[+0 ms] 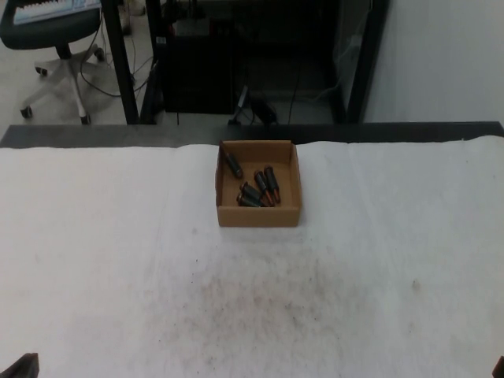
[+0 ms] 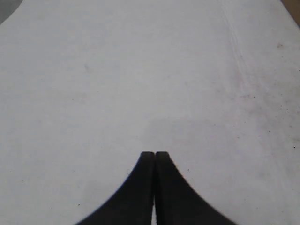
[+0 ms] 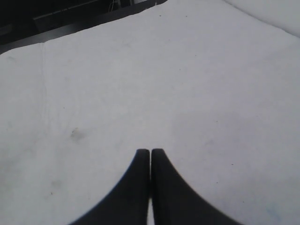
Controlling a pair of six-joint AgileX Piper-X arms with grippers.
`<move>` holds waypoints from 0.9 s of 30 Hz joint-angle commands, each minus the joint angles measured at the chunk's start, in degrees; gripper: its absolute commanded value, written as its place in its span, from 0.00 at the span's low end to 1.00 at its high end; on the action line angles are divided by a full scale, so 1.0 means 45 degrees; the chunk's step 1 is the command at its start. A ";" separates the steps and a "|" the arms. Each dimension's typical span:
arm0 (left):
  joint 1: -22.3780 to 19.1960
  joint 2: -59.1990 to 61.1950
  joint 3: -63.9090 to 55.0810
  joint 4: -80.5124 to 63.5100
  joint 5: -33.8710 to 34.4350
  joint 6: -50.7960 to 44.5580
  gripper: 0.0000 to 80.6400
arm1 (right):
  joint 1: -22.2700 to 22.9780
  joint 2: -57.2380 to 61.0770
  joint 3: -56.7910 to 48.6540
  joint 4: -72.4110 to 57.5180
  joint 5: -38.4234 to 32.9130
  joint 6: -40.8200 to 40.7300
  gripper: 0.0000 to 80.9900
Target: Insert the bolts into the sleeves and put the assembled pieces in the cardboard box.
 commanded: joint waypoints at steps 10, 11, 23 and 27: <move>-0.0062 0.0000 -0.0119 -0.0044 -0.0015 0.0098 0.00 | 0.0009 0.0000 -0.0125 -0.0163 0.0040 0.0058 0.01; -0.0062 0.0000 -0.0119 -0.0044 -0.0015 0.0098 0.00 | 0.0009 0.0000 -0.0125 -0.0163 0.0040 0.0058 0.01; -0.0062 0.0000 -0.0119 -0.0044 -0.0015 0.0098 0.00 | 0.0009 0.0000 -0.0125 0.0170 0.0791 -0.0878 0.01; -0.0062 0.0000 -0.0119 -0.0044 -0.0015 0.0098 0.00 | 0.0009 0.0000 -0.0125 0.0792 0.0790 -0.1810 0.01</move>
